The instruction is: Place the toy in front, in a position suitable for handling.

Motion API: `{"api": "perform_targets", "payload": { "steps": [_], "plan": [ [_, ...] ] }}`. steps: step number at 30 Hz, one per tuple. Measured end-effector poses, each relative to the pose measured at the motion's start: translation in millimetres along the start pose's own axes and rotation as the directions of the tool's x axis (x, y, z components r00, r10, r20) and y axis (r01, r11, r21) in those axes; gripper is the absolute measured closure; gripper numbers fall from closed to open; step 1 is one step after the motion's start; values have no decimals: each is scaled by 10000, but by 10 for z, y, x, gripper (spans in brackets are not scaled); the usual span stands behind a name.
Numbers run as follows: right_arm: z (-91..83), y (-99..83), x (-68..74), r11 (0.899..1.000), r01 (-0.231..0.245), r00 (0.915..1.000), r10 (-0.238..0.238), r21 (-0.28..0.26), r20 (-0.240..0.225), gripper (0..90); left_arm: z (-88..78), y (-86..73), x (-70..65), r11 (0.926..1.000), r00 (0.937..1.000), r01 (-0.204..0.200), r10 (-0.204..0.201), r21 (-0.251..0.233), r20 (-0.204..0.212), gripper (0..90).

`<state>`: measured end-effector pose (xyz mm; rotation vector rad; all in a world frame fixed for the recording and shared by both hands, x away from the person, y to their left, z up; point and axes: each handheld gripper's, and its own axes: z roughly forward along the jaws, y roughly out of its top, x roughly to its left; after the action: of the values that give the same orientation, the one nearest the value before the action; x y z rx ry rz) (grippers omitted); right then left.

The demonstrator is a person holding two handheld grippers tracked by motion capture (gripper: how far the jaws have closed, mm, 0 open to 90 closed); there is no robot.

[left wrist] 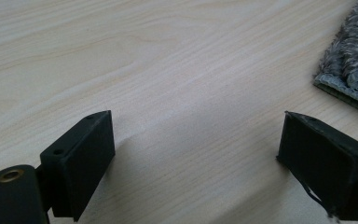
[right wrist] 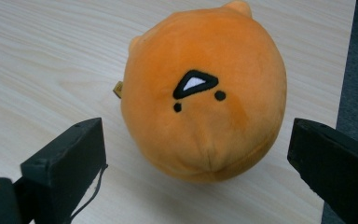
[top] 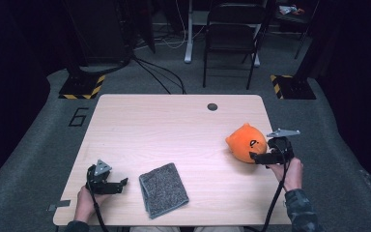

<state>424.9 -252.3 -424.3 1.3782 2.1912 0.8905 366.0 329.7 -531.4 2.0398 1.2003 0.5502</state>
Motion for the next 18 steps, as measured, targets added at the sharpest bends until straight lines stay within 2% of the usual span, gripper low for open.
{"api": "perform_targets", "payload": {
  "steps": [3, 8, 12, 16, 17, 18],
  "plan": [
    [98, 67, 8, 9996, -223, 9997, 221, 181, 83, 33, 1, 0, 0, 10000, 10000, -8, 8, -13, -1, 103],
    [227, 139, 15, 9991, -278, 9990, 266, 311, 370, 86, 1, -1, -1, 10000, 10000, -6, 6, -13, -6, 104],
    [377, 205, 47, 9978, -306, 9937, 241, 587, 1090, 148, 1, -1, -1, 10000, 10000, -4, 4, -14, -5, 104],
    [426, 210, 32, 9968, -469, 9908, 381, 650, 1302, 189, 1, 0, 0, 10000, 10000, -14, 14, -15, 6, 104],
    [442, 204, 31, 9957, -562, 9892, 455, 734, 1390, 211, 2, 0, -1, 10000, 10000, 7, -7, -21, 2, 104],
    [461, 183, -2, 9941, -765, 9876, 649, 775, 1429, 277, 3, 0, -1, 10000, 10000, 5, -5, -25, 0, 104]
  ]
}}
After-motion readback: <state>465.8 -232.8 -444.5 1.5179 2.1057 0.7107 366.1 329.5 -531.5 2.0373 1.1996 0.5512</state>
